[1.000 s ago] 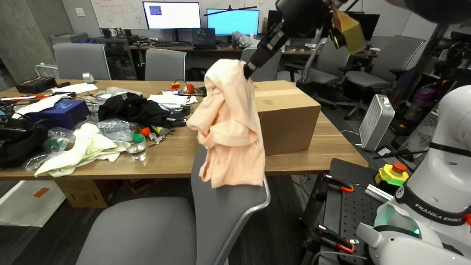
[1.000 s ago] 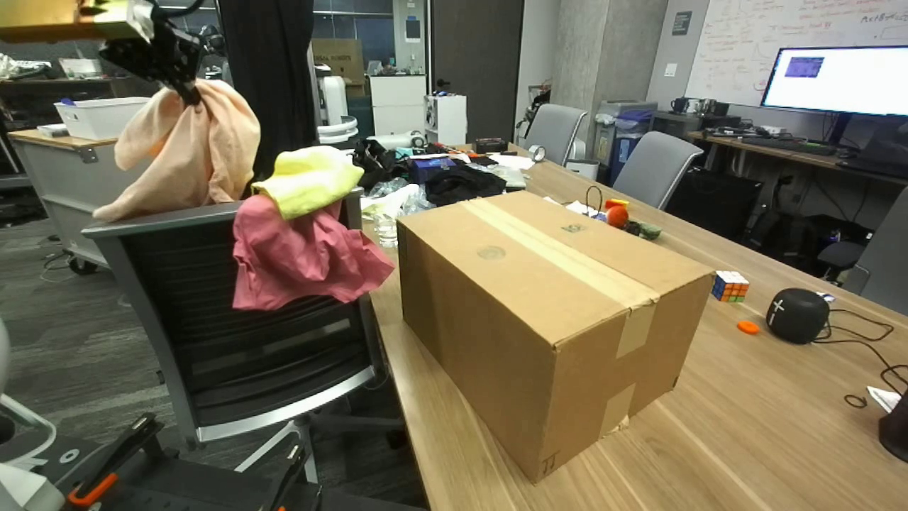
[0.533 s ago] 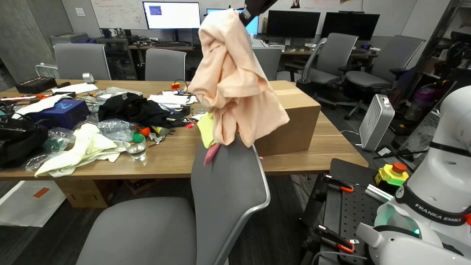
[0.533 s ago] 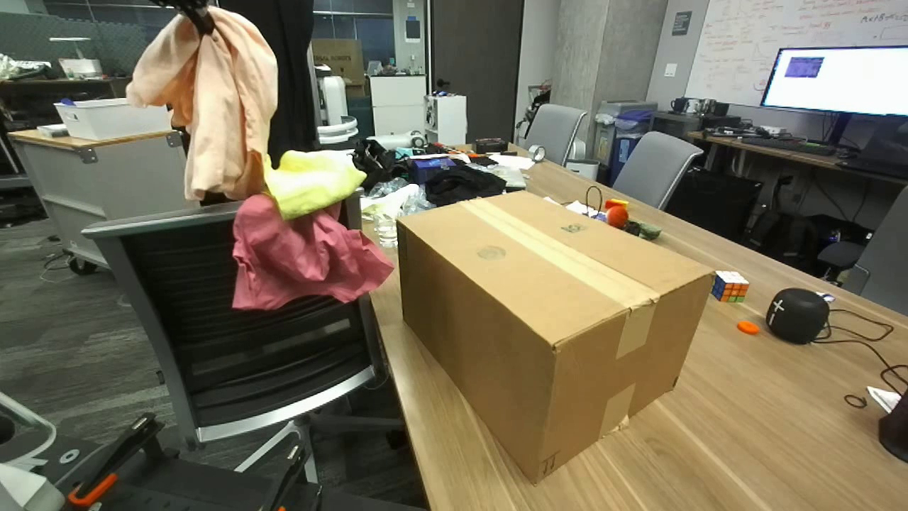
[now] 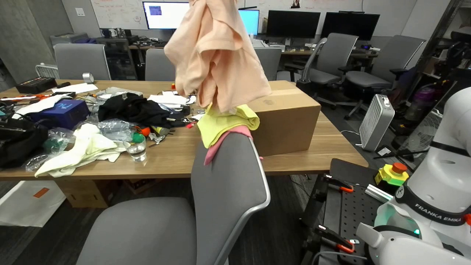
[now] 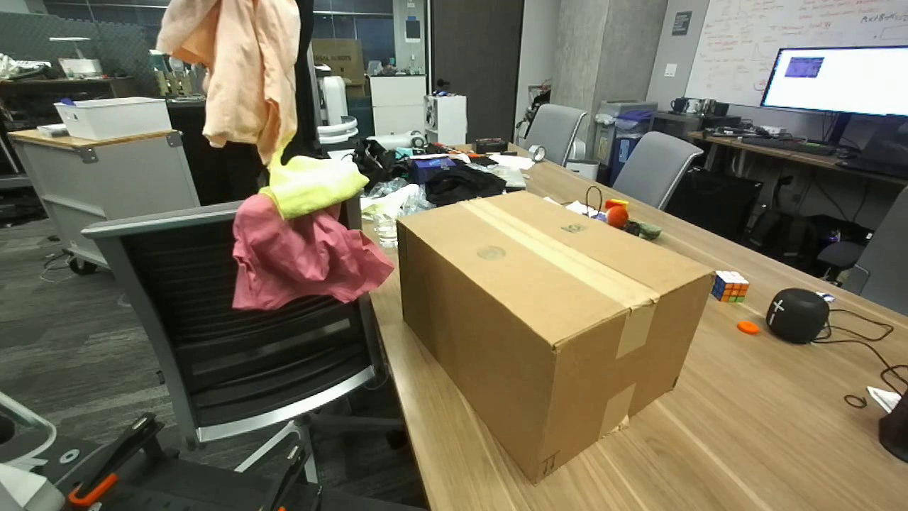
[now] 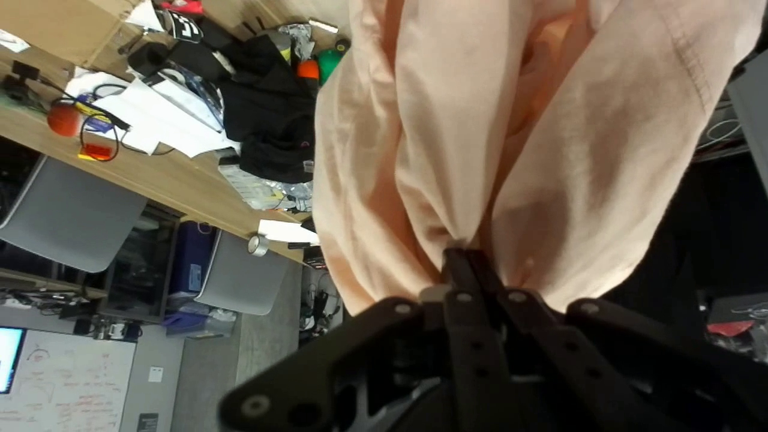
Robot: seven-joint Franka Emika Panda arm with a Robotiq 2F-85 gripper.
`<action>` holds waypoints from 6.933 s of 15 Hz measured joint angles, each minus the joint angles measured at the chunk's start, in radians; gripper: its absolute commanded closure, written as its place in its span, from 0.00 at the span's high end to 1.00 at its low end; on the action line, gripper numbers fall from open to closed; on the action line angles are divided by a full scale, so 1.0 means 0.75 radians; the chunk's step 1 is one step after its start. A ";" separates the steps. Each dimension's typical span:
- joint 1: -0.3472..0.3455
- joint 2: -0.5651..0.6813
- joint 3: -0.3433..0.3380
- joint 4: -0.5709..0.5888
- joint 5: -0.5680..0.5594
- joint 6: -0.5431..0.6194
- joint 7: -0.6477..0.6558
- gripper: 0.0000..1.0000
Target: Move the clothes from the head rest to the box
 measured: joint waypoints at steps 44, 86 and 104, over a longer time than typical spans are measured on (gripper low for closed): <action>-0.228 0.540 -0.326 0.260 -0.963 -0.131 0.822 1.00; 0.135 0.556 -0.157 -0.064 -0.155 -0.338 -0.277 1.00; 0.129 0.585 -0.157 -0.118 -0.155 -0.224 -0.276 0.37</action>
